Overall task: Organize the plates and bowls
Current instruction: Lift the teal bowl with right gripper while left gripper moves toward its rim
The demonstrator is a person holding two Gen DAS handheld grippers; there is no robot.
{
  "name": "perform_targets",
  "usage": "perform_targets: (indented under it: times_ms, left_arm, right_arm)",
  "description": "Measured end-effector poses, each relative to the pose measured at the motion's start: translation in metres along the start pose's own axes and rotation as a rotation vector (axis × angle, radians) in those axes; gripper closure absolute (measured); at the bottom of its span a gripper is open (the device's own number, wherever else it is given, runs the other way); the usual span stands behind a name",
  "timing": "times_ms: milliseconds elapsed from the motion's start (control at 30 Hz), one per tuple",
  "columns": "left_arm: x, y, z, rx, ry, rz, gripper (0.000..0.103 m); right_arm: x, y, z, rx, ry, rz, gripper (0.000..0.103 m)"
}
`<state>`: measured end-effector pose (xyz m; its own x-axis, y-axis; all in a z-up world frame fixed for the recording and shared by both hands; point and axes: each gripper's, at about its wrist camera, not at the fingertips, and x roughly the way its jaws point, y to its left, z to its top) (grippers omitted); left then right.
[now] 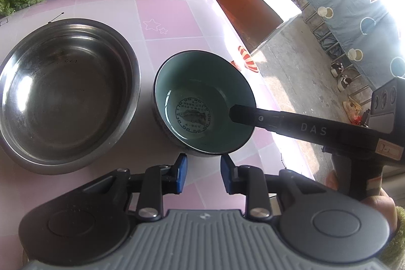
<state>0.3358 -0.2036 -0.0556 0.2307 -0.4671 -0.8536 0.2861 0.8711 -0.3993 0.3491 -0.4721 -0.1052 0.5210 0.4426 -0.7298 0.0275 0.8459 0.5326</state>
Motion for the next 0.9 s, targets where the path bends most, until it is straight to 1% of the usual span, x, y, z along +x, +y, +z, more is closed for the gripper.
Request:
perform_targets:
  times_ms: [67,133,167,233,300,367,467,567,667,733,800,900]
  left_arm:
    - [-0.002,0.001,0.000,-0.005,-0.005,0.004,0.069]
    - [-0.004,0.002,0.000,-0.013,-0.012,0.016,0.060]
    - [-0.005,0.003,0.000,-0.018,-0.021,0.024,0.059]
    - [-0.008,0.005,-0.001,-0.032,-0.029,0.034,0.050]
    - [-0.011,0.008,-0.001,-0.050,-0.038,0.030,0.046]
    - [-0.012,0.011,0.000,-0.064,-0.048,0.039,0.046]
    - [-0.011,0.012,0.003,-0.076,-0.061,0.071,0.046]
    - [-0.006,0.012,0.007,-0.072,-0.074,0.098,0.046]
    - [0.003,0.013,0.011,-0.087,-0.066,0.097,0.051]
    - [0.007,0.012,0.012,-0.089,-0.051,0.080,0.057]
    - [0.009,0.006,0.011,-0.070,-0.044,0.070,0.057]
    - [0.012,-0.004,0.008,-0.019,-0.045,0.106,0.057]
  right_arm:
    - [-0.001,0.000,0.002,-0.008,-0.009,-0.014,0.080]
    - [-0.001,-0.001,0.005,-0.006,-0.019,-0.018,0.080]
    - [-0.001,-0.002,0.006,-0.002,-0.020,-0.017,0.080]
    - [0.003,-0.006,0.011,0.007,-0.021,-0.015,0.080]
    - [0.008,-0.008,0.015,0.008,-0.021,-0.018,0.080]
    - [0.013,-0.009,0.017,0.007,-0.020,-0.019,0.080]
    - [0.022,-0.009,0.020,0.004,-0.018,-0.018,0.080]
    - [0.028,-0.008,0.020,0.000,-0.008,-0.018,0.081]
    - [0.034,-0.005,0.018,-0.006,0.013,-0.009,0.086]
    - [0.035,-0.002,0.016,-0.026,0.011,-0.020,0.086]
    - [0.034,-0.001,0.014,-0.030,0.017,-0.013,0.086]
    - [0.032,0.000,0.011,-0.044,0.021,-0.014,0.086]
